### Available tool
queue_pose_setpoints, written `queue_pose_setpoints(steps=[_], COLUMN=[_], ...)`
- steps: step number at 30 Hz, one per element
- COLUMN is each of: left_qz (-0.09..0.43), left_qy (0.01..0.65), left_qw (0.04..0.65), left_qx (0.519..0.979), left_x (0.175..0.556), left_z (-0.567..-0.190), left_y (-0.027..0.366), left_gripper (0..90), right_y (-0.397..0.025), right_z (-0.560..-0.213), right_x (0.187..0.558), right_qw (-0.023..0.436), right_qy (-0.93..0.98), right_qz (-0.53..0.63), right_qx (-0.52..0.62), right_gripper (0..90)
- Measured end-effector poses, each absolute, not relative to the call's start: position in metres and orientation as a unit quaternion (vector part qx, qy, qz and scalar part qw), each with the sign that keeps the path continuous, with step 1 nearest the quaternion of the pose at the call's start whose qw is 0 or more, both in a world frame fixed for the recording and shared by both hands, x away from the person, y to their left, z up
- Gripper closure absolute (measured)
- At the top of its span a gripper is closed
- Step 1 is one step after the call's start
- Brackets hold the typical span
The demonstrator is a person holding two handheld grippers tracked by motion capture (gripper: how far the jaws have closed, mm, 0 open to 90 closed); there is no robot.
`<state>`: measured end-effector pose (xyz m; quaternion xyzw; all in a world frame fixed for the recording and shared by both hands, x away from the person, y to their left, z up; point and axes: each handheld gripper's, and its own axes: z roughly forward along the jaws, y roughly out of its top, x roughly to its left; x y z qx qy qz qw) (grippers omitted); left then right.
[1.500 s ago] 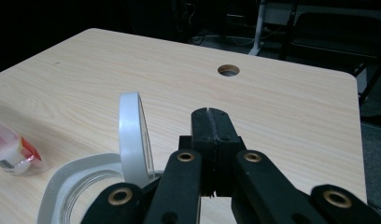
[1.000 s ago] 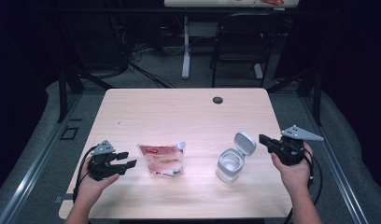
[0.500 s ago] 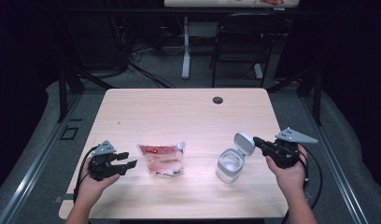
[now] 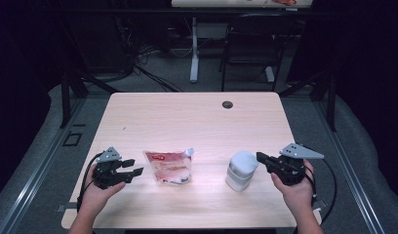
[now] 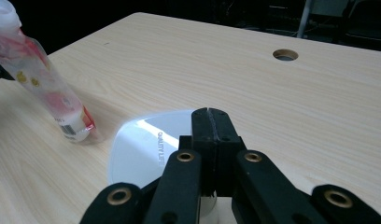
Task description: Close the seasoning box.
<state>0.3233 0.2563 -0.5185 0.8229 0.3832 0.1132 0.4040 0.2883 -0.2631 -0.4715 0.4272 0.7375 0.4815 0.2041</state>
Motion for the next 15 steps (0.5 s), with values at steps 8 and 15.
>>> queue_pose_setpoints(steps=[8, 15], left_qz=[0.115, 0.115], left_qy=[0.388, 0.392], left_qw=[0.405, 0.402], left_qx=[0.820, 0.819], left_x=[0.324, 0.326], left_z=[-0.520, -0.521], left_y=[0.258, 0.260], left_gripper=[47.3, 47.5], right_y=[-0.265, -0.269], right_z=[-0.483, -0.489], right_x=[0.282, 0.277], right_qw=[0.200, 0.207], right_qy=[0.735, 0.734], right_qz=[0.484, 0.480], right_qx=[0.431, 0.434], right_gripper=[89.5, 85.5])
